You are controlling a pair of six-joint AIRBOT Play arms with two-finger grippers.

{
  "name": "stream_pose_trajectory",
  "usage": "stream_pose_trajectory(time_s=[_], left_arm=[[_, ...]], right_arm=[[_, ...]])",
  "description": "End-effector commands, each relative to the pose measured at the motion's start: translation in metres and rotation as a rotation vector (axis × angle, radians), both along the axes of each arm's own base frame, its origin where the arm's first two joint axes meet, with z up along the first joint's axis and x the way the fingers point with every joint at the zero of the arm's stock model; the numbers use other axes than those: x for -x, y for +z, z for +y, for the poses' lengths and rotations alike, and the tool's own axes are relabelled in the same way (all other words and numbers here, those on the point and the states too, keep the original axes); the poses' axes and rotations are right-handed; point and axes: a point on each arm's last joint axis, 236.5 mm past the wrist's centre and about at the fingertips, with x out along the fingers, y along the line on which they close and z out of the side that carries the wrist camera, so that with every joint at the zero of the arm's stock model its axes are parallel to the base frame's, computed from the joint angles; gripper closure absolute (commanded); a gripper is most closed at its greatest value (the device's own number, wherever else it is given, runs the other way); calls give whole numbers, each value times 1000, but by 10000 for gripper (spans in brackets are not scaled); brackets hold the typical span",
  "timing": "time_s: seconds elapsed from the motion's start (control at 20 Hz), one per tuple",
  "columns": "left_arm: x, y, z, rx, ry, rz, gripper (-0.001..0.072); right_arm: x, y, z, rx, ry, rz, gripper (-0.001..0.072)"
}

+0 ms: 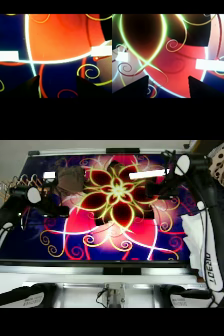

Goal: Fold the shirts.

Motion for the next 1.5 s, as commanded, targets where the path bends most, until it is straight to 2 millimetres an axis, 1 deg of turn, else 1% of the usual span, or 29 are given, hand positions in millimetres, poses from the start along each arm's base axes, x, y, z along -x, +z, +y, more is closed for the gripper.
stream_pose_trajectory(time_s=[0.0,0.75,0.8,0.9,1.0,1.05,1.1,1.15,1.2,1.25,1.3,1.35,1.45], left_arm=[[0,0,0,0,0,1,153],[0,0,0,1,3,1,153],[-5,1,-3,19,21,-17,153],[-26,9,-16,81,39,-110,153],[-43,18,-26,136,55,-180,154],[-50,21,-36,199,103,-199,164],[-58,22,-44,237,116,-220,163],[-73,26,-48,257,122,-277,151],[-90,30,-49,270,134,-335,80],[-107,35,-47,279,146,-381,76],[-124,35,-44,272,149,-402,112],[-138,32,-39,247,144,-405,112],[-167,20,-20,166,140,-399,111]], right_arm=[[0,0,0,0,0,0,110],[0,0,0,0,0,0,110],[-1,0,1,-4,-4,-4,110],[-17,7,5,-23,-9,-74,110],[-20,9,6,-28,-7,-91,110],[-22,9,5,-24,-6,-100,110],[-24,10,4,-23,-7,-107,110],[-25,10,3,-18,-8,-112,110],[-27,9,3,-15,-10,-119,110],[-28,9,3,-16,-10,-117,110],[-27,8,5,-24,-8,-114,110],[-28,5,10,-41,-5,-105,110],[-28,-6,19,-72,1,-74,110]])
